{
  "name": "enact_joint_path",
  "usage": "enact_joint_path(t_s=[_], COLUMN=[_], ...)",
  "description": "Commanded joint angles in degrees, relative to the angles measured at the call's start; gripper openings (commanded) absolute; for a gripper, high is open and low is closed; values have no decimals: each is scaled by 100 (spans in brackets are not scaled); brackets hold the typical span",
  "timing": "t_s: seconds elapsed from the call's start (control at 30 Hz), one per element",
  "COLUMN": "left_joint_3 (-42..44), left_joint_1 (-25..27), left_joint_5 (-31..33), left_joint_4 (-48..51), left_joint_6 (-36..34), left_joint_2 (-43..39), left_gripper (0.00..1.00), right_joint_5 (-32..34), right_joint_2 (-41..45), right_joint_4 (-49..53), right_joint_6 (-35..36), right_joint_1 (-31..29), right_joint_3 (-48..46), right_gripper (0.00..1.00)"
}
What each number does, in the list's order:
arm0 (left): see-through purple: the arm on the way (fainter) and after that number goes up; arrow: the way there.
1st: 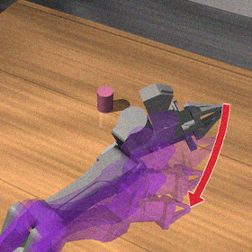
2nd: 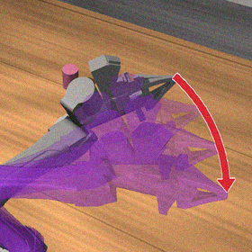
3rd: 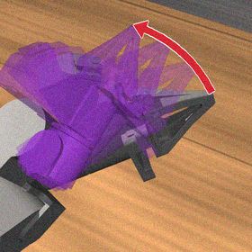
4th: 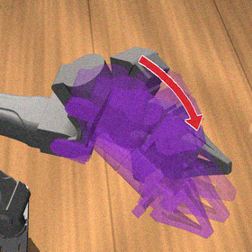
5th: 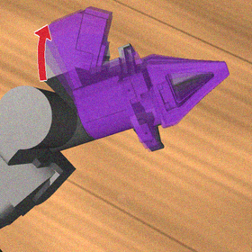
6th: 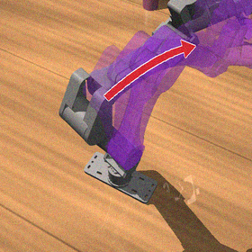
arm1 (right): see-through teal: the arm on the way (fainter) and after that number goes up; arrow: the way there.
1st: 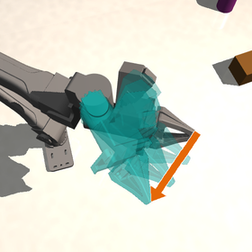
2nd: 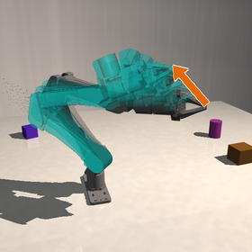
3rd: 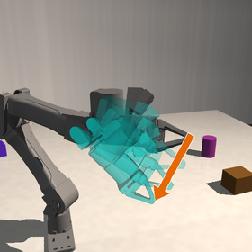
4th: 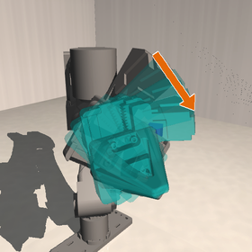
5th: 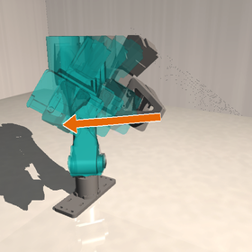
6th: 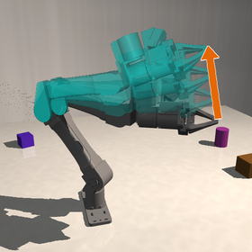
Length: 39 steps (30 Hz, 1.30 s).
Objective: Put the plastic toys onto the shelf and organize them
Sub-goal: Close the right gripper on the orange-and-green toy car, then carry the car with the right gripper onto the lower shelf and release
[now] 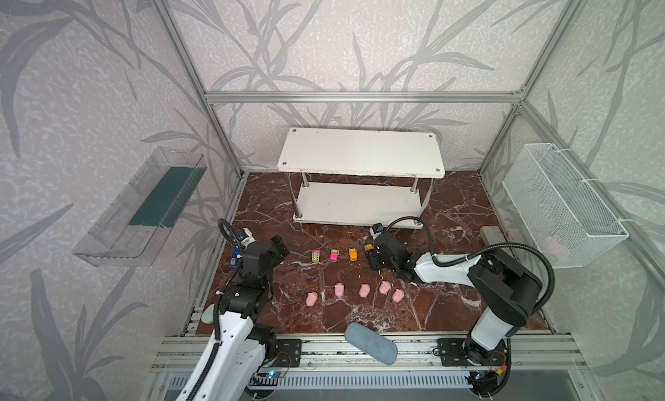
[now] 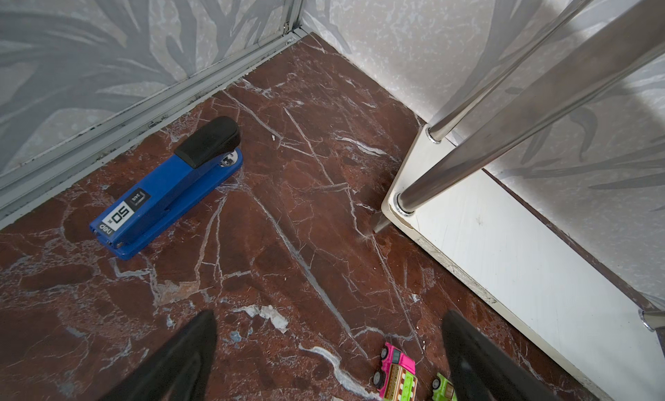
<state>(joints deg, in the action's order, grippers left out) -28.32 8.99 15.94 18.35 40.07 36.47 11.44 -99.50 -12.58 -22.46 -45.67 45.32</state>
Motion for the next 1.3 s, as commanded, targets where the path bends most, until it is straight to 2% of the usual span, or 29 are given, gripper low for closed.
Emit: enact_joint_path(t_s=[0.0,0.4,0.83,1.13,1.27], left_joint_3=[56,89,133,151,168], left_joint_1=[15,15,15,15,15], left_joint_5=[117,178,158,170,142], left_joint_4=[-44,-69,-138,-148,-169], left_joint_6=[-6,-16,27,38,62], left_joint_2=[24,44,89,53,62], left_gripper=[95,95,95,95,95], right_joint_5=[-134,-196,-102,-6,122], right_joint_2=[-220,-525,-425,138,651], right_joint_4=[-138,-276,-229,115,437], right_joint_6=[20,50,48,-88,-121], right_joint_1=[88,146,190,188,190], right_joint_3=[177,372,320,171,116], right_gripper=[61,56,29,28,27])
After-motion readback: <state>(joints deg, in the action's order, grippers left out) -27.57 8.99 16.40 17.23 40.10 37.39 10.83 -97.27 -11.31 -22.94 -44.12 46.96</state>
